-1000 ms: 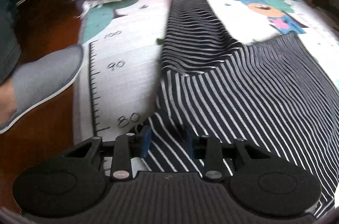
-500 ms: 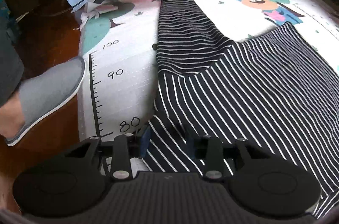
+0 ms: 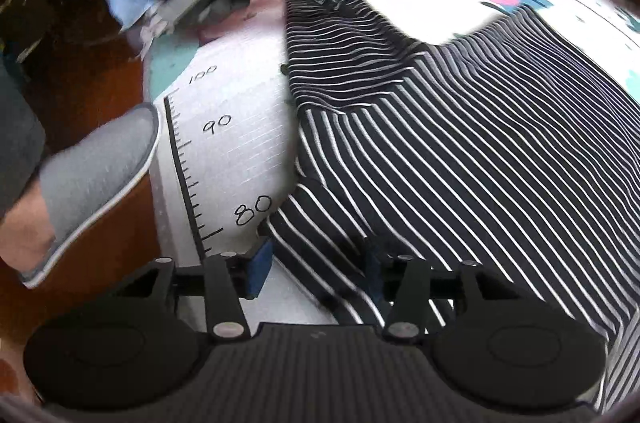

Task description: Fold clothes

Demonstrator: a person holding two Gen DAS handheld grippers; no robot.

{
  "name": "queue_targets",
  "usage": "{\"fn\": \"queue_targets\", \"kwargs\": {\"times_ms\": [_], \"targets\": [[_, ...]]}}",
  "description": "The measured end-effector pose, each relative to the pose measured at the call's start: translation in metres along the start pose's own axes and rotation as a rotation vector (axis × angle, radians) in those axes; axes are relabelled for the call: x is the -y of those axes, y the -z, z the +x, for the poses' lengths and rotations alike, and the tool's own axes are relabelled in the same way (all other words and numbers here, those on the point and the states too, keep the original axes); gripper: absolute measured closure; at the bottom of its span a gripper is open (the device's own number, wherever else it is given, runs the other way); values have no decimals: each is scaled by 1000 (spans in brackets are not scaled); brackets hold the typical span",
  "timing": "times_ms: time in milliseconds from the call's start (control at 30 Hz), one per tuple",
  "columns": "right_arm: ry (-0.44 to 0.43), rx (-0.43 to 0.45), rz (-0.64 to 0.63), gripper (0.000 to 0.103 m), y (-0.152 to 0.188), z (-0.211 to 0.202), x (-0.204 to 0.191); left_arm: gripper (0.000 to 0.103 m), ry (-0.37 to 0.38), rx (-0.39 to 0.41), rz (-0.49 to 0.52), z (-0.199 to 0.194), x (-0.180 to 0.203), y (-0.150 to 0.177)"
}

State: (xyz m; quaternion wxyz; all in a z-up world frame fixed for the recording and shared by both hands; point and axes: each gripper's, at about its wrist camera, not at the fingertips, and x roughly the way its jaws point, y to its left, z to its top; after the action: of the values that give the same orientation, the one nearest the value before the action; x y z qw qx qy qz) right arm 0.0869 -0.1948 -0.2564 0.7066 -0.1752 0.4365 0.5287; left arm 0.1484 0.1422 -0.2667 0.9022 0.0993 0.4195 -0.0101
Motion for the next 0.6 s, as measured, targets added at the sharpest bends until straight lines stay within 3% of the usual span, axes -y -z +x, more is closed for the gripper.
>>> {"fn": "queue_targets", "kwargs": {"times_ms": [100,167,267,400,500,600], "targets": [[46,84,198,53,16,-34,27,51,3,47,71,-15,11,-11],[125,177,353,53,37,-64,55,51,11,80,121,-25,19,-18],[338,322,661,53,82,-115,106,51,148,134,180,-47,55,-20],[724,463,1081,53,160,-182,171,51,388,162,272,-76,117,-13],[806,524,1276,53,206,-208,210,51,536,156,350,-89,159,-2],[774,589,1409,53,235,-209,235,51,591,144,394,-93,184,8]]}}
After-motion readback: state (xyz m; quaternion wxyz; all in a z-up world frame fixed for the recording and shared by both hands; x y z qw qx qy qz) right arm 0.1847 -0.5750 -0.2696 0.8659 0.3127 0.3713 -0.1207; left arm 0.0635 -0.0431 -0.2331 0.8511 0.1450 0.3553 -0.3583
